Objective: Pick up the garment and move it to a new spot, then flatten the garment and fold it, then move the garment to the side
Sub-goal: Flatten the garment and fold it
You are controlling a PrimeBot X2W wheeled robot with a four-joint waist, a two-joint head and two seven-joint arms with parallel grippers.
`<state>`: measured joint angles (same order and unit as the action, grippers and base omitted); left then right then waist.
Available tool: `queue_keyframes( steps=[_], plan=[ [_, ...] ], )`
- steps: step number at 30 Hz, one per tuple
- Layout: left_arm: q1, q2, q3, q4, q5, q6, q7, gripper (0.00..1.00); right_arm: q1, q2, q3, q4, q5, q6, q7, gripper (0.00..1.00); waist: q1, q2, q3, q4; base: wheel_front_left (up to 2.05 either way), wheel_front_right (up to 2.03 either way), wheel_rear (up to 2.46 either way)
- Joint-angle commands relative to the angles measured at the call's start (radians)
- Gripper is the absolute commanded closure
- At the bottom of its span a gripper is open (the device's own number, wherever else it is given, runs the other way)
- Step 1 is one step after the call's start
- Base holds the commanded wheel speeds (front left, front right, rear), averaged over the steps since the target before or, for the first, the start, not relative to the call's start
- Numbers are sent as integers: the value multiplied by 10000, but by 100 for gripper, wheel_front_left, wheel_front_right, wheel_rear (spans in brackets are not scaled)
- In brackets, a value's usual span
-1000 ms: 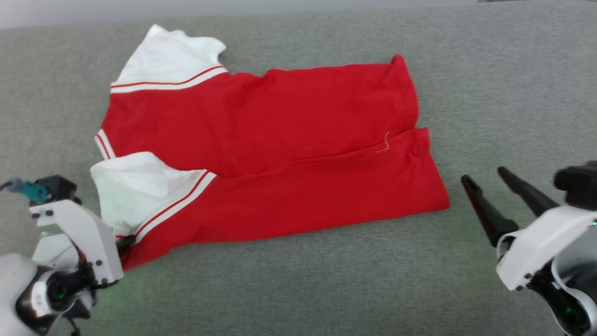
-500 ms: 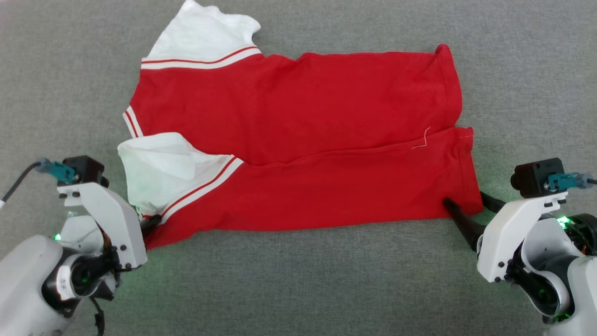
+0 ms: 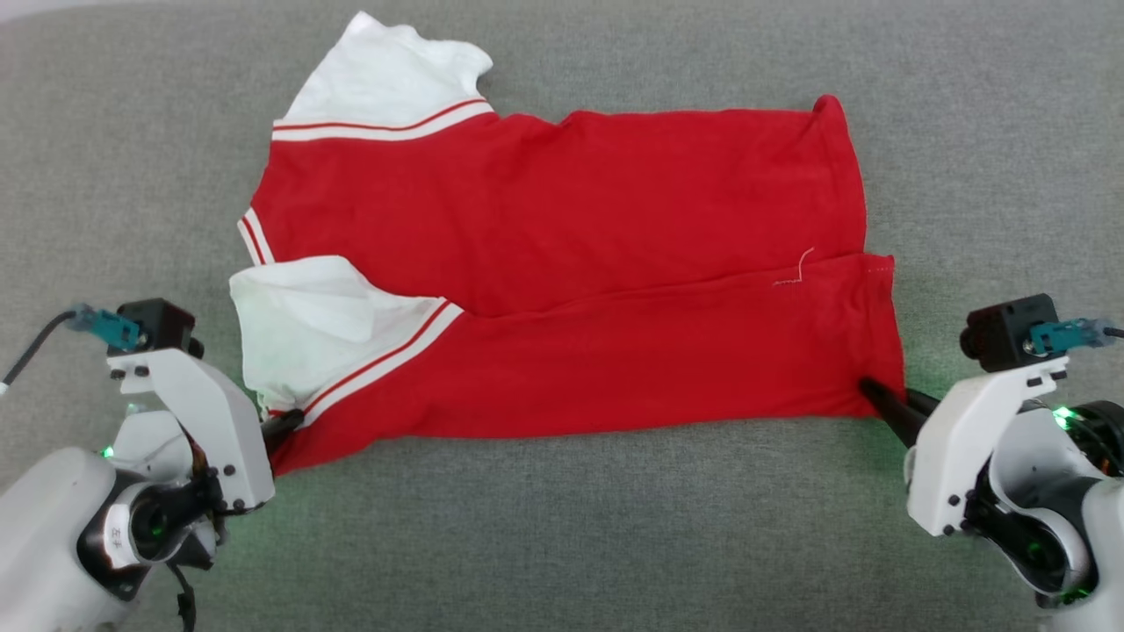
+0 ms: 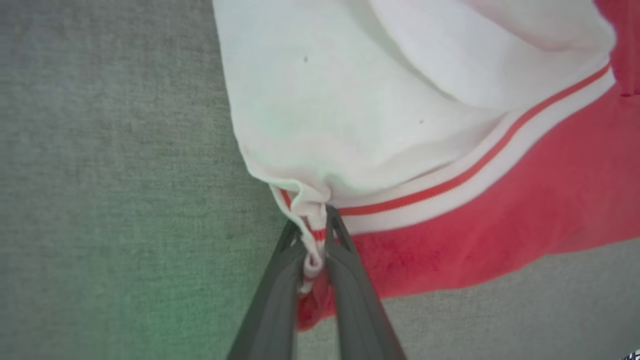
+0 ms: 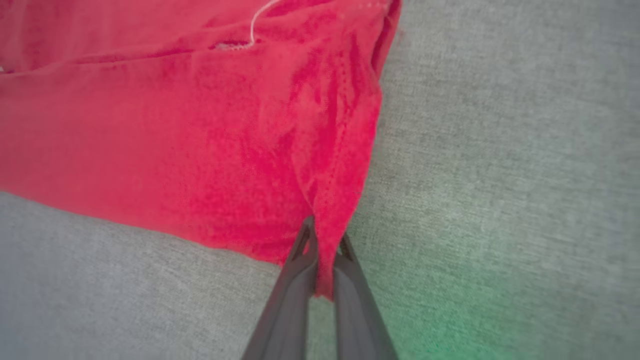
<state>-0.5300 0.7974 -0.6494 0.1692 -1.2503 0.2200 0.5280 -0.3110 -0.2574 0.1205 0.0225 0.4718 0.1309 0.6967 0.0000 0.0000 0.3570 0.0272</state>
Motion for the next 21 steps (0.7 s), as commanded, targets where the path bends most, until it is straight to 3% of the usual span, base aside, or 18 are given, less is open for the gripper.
queue_keyframes(
  steps=[1, 12, 21],
  plan=[
    [292, -170, -145, -20, -120, 9, 106, 100, 217, -129, -105, -79, 33, -3, 77, 100, 0, 0, -121, -11, 0, 0, 0],
    [810, 603, 153, -924, -308, 410, 168, 100, 1248, -298, -580, -1273, 214, -5, 662, 100, 0, 0, -677, -44, 0, 0, 0],
    [1541, 1322, 284, -2141, -385, 1028, 233, 100, 2574, -166, -979, -2476, 234, -5, 1314, 100, 0, 0, -867, -85, 0, 0, 0]
  ],
)
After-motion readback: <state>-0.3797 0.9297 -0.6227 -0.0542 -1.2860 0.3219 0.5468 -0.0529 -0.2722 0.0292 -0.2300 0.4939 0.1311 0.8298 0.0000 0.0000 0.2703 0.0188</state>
